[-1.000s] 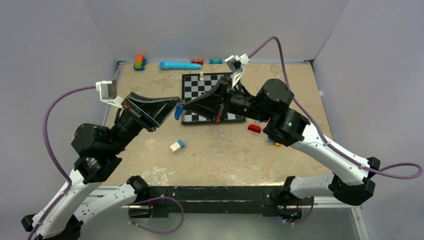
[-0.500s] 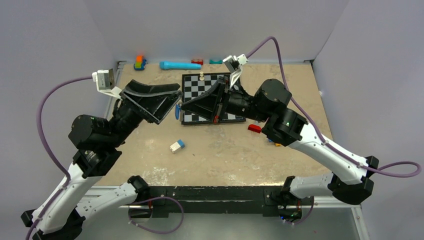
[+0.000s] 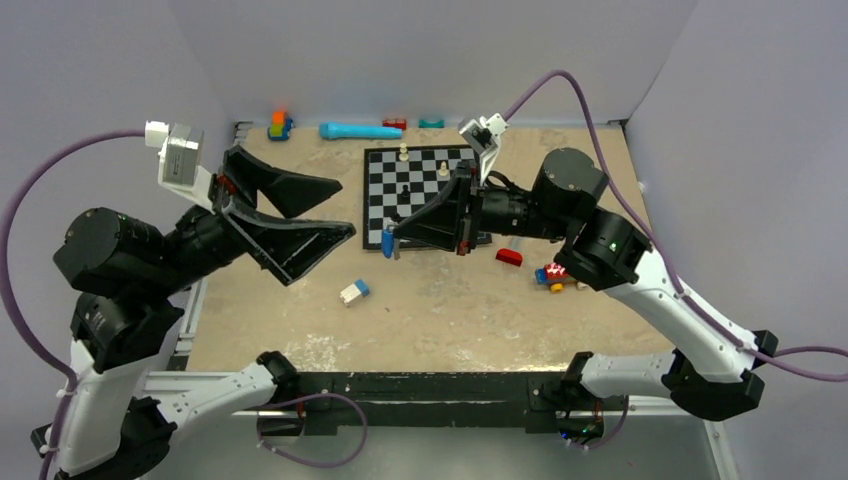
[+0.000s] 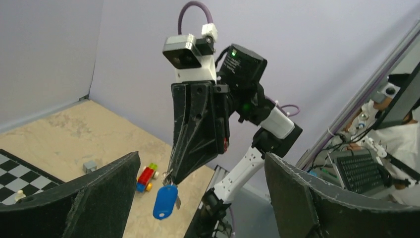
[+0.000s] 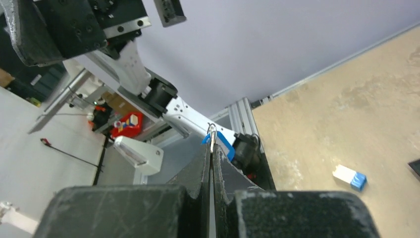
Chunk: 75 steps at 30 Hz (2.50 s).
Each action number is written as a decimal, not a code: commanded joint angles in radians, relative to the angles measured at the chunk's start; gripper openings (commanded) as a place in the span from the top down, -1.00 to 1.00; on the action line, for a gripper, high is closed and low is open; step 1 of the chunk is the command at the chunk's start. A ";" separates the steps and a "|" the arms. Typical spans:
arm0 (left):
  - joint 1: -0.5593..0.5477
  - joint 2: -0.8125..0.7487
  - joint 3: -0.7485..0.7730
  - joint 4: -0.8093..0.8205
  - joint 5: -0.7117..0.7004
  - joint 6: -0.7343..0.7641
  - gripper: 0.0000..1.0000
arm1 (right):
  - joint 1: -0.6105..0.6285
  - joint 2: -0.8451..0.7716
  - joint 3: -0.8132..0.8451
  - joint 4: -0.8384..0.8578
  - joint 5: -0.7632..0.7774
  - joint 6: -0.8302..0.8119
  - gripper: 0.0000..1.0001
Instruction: Remove the keys from the keyring
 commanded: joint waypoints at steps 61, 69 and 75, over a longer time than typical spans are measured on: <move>0.004 0.301 0.157 -0.379 0.350 0.313 0.45 | -0.051 0.053 0.212 -0.397 -0.147 -0.219 1.00; 0.003 0.302 0.165 -0.382 0.345 0.310 0.95 | -0.051 0.061 0.229 -0.407 -0.144 -0.221 1.00; 0.003 0.280 0.150 -0.380 0.333 0.310 1.00 | -0.051 0.051 0.230 -0.390 -0.106 -0.210 1.00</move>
